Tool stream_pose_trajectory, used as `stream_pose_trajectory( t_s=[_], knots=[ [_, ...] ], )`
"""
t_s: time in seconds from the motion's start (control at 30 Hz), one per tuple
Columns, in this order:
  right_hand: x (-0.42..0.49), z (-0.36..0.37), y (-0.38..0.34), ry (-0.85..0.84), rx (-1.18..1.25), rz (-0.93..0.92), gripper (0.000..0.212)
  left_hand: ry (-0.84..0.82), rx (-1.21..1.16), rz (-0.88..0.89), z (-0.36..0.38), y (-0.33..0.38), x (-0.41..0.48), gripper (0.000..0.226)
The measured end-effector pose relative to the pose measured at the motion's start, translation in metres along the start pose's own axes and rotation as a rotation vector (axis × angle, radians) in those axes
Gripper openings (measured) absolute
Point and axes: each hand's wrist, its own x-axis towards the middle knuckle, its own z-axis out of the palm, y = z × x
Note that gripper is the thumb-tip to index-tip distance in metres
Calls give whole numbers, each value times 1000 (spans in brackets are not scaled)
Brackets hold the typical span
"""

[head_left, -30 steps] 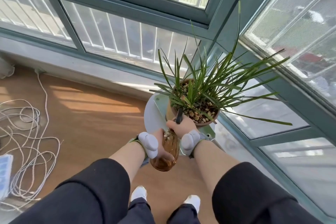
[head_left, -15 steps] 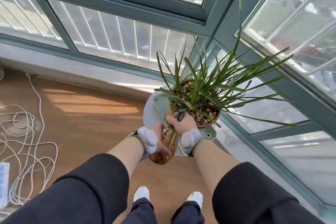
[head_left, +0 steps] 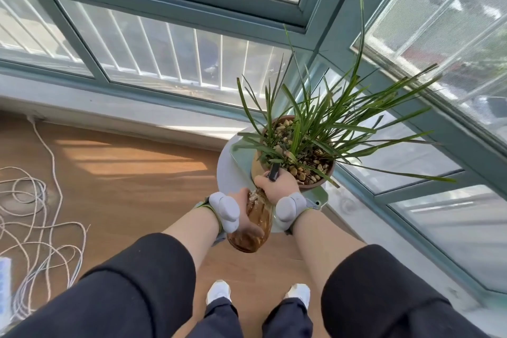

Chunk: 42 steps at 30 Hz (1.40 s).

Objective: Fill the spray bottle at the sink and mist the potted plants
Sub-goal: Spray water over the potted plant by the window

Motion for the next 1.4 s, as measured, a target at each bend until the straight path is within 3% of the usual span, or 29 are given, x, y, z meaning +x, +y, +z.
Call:
stream_pose_trajectory(
  t_s=[0.43, 0.57, 0.73, 0.97, 1.1, 1.4],
  knots=[
    [-8, -8, 17, -19, 8, 33, 19, -35, 15, 18, 12, 14, -6, 93],
    [-13, -21, 37, -29, 21, 40, 20, -103, -4, 112, 17, 30, -2, 74],
    [-12, -40, 51, 5, 30, 44, 24, -79, 76, 91, 20, 53, 3, 91],
    [-8, -68, 52, 11, -36, 65, 37, -57, -25, 80, 37, 82, 14, 82],
    [-6, -77, 59, -35, -14, 26, 22, -38, -32, 44, 42, 85, 17, 91],
    [-6, -101, 72, -69, -19, -20, 14, -23, 52, -36, 56, 112, 23, 100]
  ],
)
